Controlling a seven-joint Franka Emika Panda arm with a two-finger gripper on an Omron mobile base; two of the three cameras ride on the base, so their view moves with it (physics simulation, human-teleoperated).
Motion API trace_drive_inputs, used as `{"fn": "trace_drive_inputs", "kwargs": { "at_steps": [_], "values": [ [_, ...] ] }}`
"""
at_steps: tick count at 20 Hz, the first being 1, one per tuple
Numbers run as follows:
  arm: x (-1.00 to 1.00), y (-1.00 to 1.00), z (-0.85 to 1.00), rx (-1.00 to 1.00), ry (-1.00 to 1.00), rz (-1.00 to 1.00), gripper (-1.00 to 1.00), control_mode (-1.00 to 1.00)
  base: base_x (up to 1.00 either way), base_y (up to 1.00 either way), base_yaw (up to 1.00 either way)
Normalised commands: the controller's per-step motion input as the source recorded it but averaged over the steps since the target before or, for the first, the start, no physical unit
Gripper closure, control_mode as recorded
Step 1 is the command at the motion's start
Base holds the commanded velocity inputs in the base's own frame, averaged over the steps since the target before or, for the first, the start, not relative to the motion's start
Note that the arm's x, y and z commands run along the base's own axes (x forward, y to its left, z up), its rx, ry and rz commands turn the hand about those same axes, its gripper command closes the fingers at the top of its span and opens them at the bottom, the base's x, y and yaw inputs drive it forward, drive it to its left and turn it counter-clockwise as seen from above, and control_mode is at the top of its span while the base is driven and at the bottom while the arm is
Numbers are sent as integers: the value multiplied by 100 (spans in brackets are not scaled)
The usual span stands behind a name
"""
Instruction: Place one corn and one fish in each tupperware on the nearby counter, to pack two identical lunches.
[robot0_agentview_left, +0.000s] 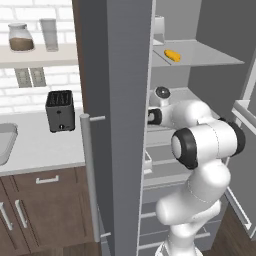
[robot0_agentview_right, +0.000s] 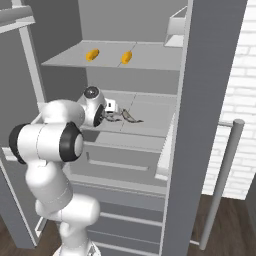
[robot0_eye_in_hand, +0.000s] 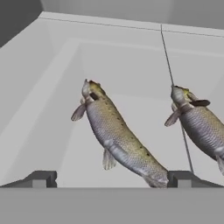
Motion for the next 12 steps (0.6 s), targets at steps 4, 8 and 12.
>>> {"fn": "trace_drive_inputs", "kwargs": {
  "at_steps": [4, 8, 12],
  "values": [
    [44, -12, -2, 0, 0, 0, -100, -100, 0, 0, 0],
    [27, -4, -16, 0, 2, 0, -100, -100, 0, 0, 0],
    [21, -1, -24, -1, 4, 0, -100, -100, 0, 0, 0]
  ]
}}
